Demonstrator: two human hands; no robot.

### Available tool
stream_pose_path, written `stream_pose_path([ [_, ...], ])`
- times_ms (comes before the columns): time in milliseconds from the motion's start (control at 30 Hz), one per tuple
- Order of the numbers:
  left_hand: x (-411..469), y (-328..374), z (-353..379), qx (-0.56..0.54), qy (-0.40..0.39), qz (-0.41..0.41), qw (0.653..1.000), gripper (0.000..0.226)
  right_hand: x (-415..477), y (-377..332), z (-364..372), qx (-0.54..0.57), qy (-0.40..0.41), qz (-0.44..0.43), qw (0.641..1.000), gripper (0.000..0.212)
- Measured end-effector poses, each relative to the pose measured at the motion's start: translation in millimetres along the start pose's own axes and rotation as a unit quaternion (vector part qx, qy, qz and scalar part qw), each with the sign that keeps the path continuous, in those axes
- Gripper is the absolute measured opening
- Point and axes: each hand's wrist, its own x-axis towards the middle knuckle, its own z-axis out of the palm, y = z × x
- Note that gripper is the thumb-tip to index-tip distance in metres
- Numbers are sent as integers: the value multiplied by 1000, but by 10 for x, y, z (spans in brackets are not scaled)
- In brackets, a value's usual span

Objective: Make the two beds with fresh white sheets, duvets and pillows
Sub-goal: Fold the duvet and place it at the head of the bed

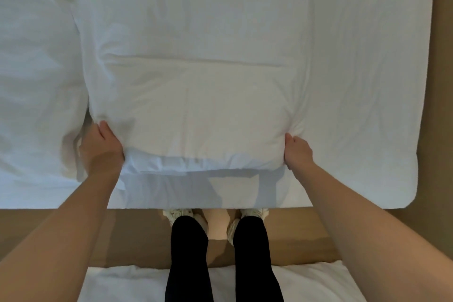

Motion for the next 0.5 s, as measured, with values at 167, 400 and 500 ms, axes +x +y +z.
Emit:
stream_pose_path([
  [167, 76, -71, 73, 19, -28, 6, 999, 51, 109, 378, -447, -41, 124, -67, 989, 36],
  [400, -162, 246, 62, 35, 84, 129, 987, 52, -147, 13, -376, -185, 186, -159, 952, 50],
  [500, -116, 791, 200, 161, 28, 360, 919, 64, -233, -635, -152, -259, 199, -374, 868, 63],
])
